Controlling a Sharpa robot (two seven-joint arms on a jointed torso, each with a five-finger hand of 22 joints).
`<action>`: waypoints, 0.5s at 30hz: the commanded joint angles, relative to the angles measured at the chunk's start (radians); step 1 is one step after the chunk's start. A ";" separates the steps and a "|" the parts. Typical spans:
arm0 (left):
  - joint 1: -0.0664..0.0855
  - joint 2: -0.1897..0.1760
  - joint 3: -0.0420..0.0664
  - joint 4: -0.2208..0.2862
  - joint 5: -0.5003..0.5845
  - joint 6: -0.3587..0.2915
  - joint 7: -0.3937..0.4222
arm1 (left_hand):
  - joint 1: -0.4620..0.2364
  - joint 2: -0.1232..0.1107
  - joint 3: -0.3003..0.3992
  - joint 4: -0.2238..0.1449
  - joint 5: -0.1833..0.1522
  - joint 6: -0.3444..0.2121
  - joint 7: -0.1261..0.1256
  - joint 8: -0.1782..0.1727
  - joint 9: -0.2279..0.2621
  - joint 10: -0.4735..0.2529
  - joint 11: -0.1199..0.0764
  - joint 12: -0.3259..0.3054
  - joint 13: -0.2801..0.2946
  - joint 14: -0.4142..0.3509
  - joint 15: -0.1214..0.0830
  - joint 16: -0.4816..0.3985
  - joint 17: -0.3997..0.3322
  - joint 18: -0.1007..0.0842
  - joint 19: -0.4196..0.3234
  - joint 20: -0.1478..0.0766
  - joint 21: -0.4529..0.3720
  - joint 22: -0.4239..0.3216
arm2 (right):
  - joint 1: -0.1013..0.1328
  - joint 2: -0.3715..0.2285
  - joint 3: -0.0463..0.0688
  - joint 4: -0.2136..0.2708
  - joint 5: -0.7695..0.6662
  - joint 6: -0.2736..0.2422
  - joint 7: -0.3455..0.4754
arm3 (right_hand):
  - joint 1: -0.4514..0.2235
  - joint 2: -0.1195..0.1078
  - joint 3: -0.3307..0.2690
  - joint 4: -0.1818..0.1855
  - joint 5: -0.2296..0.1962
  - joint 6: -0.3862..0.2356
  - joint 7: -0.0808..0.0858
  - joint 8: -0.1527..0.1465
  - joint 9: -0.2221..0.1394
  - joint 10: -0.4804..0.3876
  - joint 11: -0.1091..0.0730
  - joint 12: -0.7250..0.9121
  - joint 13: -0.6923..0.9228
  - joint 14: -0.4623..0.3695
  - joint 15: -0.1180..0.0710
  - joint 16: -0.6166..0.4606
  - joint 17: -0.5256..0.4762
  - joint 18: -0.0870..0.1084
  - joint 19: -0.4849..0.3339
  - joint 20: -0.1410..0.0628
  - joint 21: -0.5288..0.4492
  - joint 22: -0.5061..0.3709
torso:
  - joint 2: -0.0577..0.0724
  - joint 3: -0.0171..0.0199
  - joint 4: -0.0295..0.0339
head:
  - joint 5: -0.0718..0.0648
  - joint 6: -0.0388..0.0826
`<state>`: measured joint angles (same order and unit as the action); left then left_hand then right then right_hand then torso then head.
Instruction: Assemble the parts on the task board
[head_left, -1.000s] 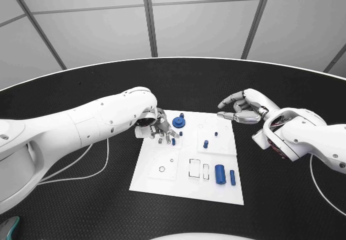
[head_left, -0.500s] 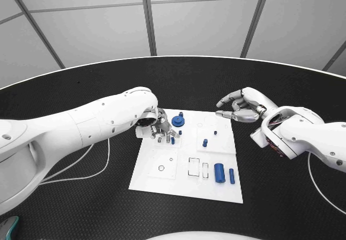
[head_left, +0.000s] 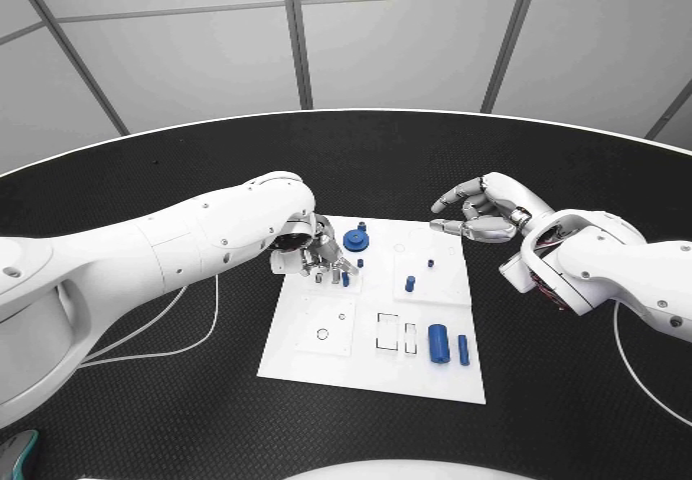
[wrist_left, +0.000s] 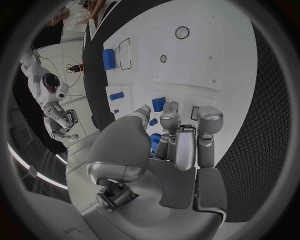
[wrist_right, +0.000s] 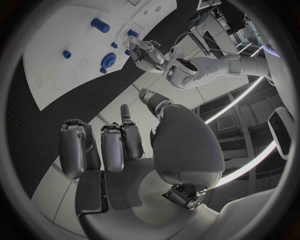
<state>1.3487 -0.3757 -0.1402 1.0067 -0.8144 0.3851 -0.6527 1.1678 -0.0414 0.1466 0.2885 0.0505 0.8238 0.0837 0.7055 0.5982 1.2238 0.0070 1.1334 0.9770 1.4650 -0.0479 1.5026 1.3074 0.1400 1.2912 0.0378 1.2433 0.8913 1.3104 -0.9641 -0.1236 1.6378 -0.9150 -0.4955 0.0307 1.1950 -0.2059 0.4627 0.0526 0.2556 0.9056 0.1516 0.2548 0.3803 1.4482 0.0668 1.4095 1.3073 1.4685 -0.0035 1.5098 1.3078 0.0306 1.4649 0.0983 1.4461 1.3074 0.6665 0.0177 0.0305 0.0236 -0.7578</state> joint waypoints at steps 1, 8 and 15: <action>0.000 0.001 0.000 0.000 0.000 0.002 0.000 | 0.014 -0.001 0.006 -0.001 0.001 -0.008 -0.002 0.003 0.002 -0.004 0.001 0.002 0.001 0.074 -0.007 0.005 0.149 -0.015 0.003 0.001 0.007 0.001 | 0.000 0.001 0.000 -0.001 0.000 0.001 -0.001 | -0.003 0.002 -0.002 0.005 0.006 -0.006 -0.002 0.006 0.002 -0.002 -0.003 -0.001 0.123 0.070 -0.008 -0.002 0.138 0.009 0.029 -0.006 -0.005 0.128 | -0.001 -0.0002 -0.0002 | 0.000 -0.001; 0.000 0.002 0.000 0.000 0.000 0.004 0.001 | 0.025 0.002 0.012 -0.002 0.001 -0.009 -0.002 0.003 0.004 -0.004 0.001 0.003 0.001 0.074 -0.007 0.004 0.149 -0.015 0.002 0.002 0.009 0.003 | 0.000 0.002 0.000 -0.002 0.000 0.004 -0.002 | -0.002 0.003 -0.002 0.005 0.007 -0.007 -0.002 0.006 0.002 -0.002 -0.003 -0.001 0.123 0.070 -0.008 -0.003 0.138 0.009 0.029 -0.006 -0.005 0.128 | -0.001 0.0000 -0.0003 | 0.000 -0.002; 0.000 0.002 0.000 0.000 0.000 0.004 0.003 | 0.057 0.012 0.038 -0.004 0.001 -0.011 -0.003 -0.001 0.007 -0.007 0.000 0.003 -0.002 0.074 -0.008 0.005 0.149 -0.015 -0.001 0.002 0.014 0.008 | 0.000 0.002 0.000 -0.002 0.000 0.005 -0.003 | -0.002 0.003 -0.002 0.005 0.007 -0.007 -0.002 0.006 0.002 -0.002 -0.003 -0.001 0.123 0.070 -0.008 -0.003 0.138 0.009 0.029 -0.006 -0.005 0.128 | -0.001 0.0005 0.0002 | 0.000 -0.004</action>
<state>1.3487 -0.3738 -0.1402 1.0066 -0.8143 0.3888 -0.6499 1.2159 -0.0321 0.1823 0.2845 0.0505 0.8202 0.0801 0.7052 0.6046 1.2238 0.0070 1.1334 0.9760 1.4649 -0.0479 1.5026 1.3073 0.1400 1.2912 0.0378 1.2513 0.8983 1.3104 -0.9618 -0.1236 1.6359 -0.9150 -0.4908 0.0276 1.1950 -0.2059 0.4627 0.0526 0.2556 0.9056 0.1516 0.2548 0.3811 1.4482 0.0668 1.4095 1.3073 1.4685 -0.0035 1.5097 1.3077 0.0306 1.4649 0.0983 1.4461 1.3073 0.6656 0.0178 0.0303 0.0234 -0.7615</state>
